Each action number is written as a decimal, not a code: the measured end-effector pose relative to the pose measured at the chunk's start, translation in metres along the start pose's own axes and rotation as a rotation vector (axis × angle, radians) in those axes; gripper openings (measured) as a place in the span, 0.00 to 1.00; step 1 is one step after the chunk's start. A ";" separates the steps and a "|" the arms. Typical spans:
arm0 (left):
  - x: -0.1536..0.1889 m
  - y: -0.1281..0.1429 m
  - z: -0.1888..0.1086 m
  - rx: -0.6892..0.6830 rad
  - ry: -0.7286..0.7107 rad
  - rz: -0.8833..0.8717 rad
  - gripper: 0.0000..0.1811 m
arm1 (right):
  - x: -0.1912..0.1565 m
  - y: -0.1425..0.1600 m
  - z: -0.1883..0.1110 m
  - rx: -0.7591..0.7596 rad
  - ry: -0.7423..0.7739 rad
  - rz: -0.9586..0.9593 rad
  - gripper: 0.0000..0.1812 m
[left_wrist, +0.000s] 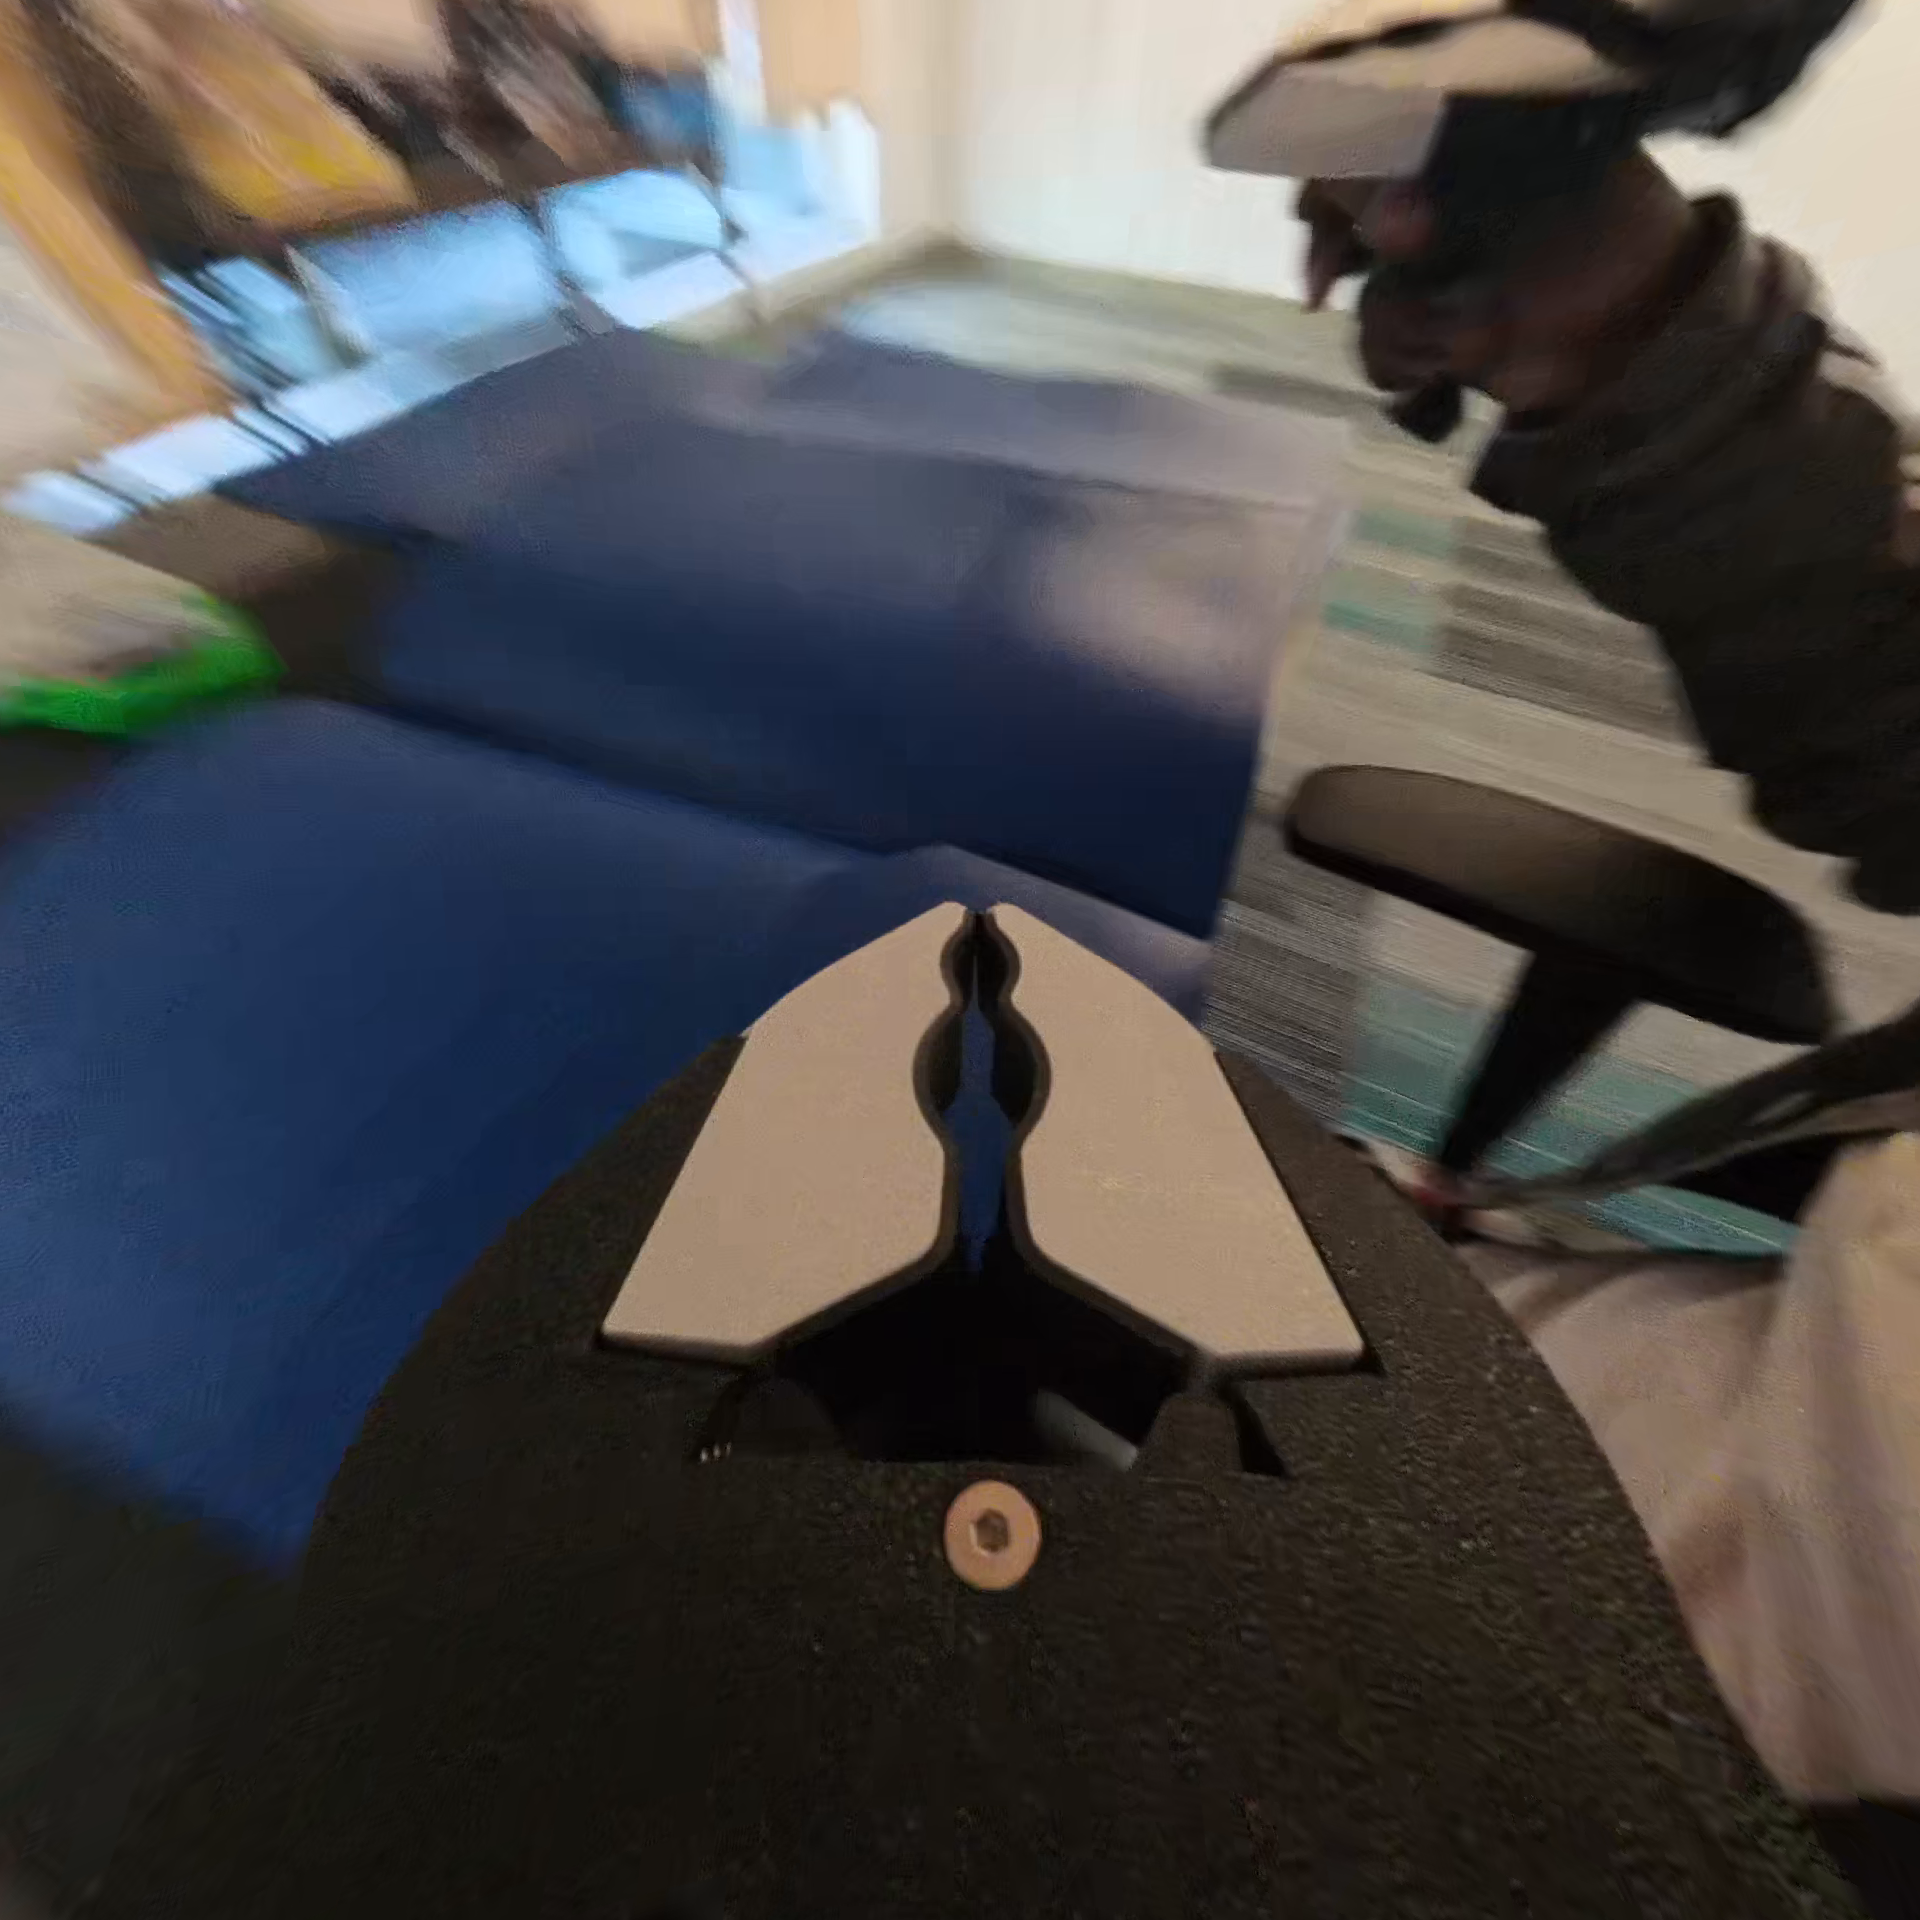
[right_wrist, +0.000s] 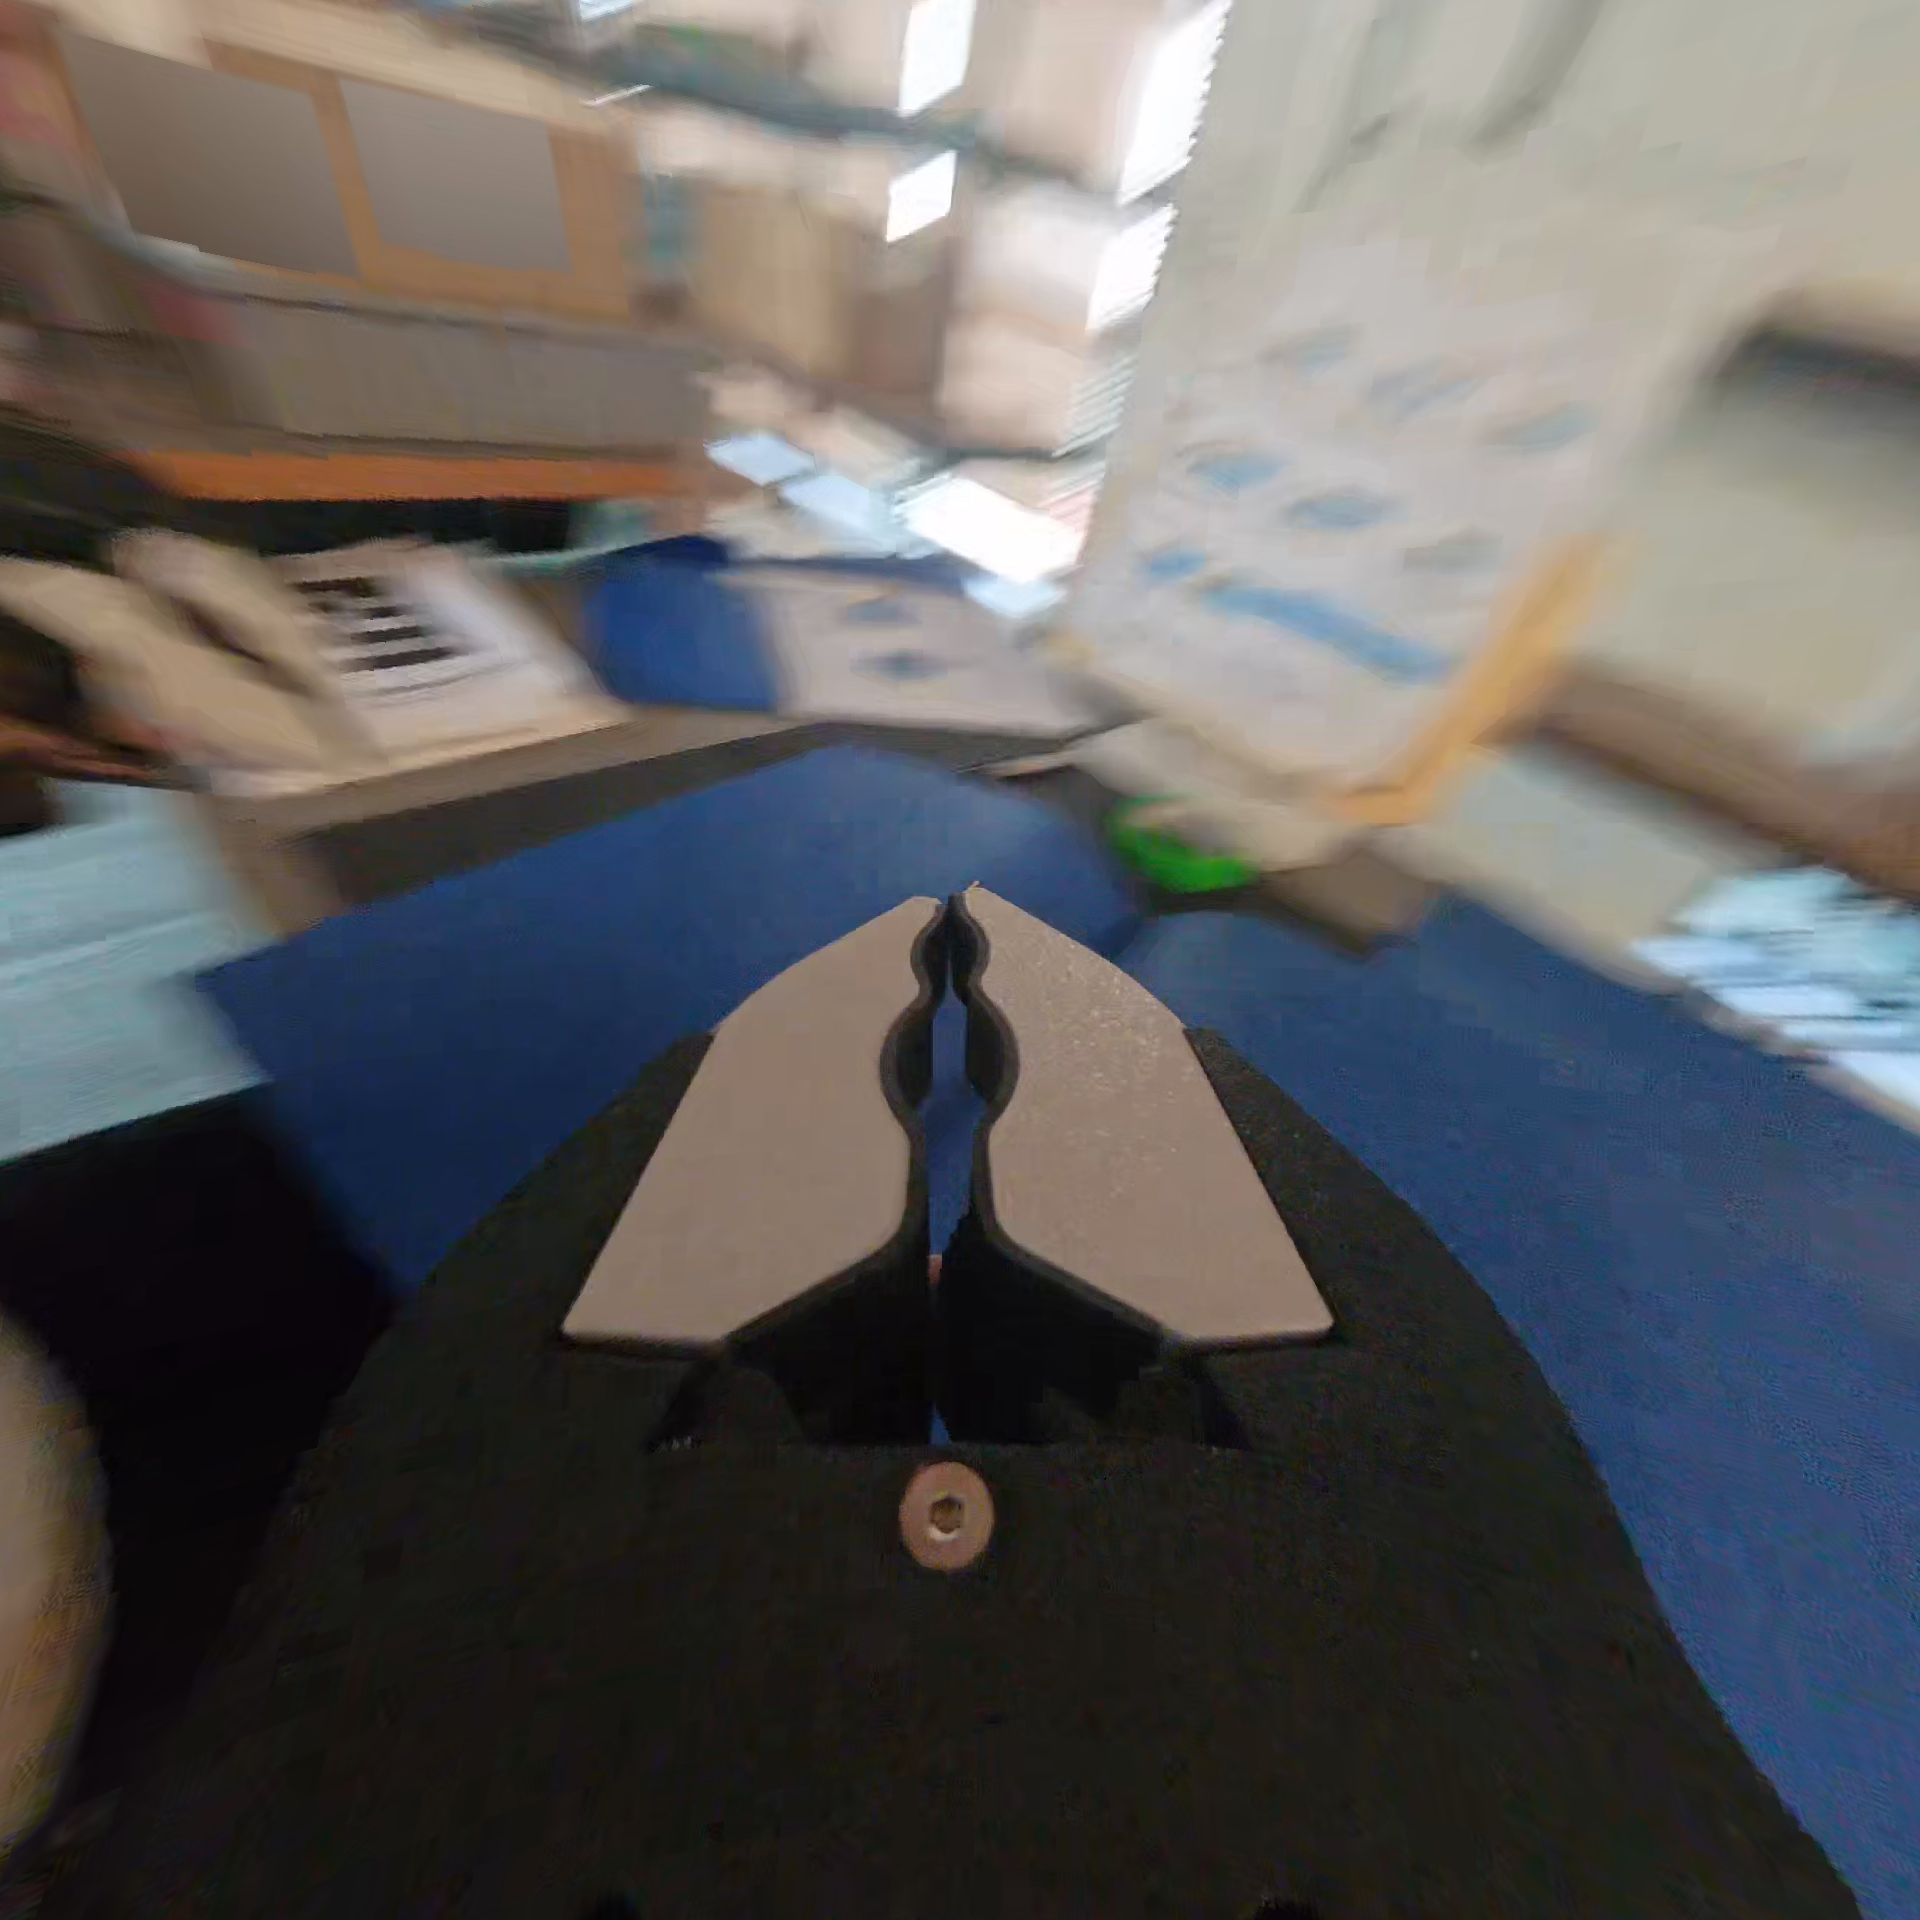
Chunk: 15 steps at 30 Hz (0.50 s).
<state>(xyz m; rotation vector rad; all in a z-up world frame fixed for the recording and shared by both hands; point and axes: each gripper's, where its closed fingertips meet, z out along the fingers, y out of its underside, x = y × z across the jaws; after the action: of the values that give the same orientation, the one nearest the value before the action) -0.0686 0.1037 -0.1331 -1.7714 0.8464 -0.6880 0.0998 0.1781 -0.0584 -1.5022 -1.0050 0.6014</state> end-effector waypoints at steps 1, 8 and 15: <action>0.010 0.008 0.030 -0.058 0.101 -0.042 0.02 | -0.022 0.009 0.030 -0.077 -0.199 0.112 0.00; 0.036 0.085 0.170 -0.351 0.146 0.484 0.01 | -0.038 0.153 0.128 -0.668 -0.598 0.924 0.00; 0.033 0.105 0.183 -0.328 0.198 0.512 0.01 | -0.020 0.206 0.148 -0.747 -0.512 1.095 0.00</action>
<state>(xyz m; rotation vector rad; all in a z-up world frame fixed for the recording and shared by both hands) 0.0687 0.1510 -0.2893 -1.6766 1.5518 -0.4005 0.0199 0.2475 -0.2893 -2.6629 -0.7191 1.5501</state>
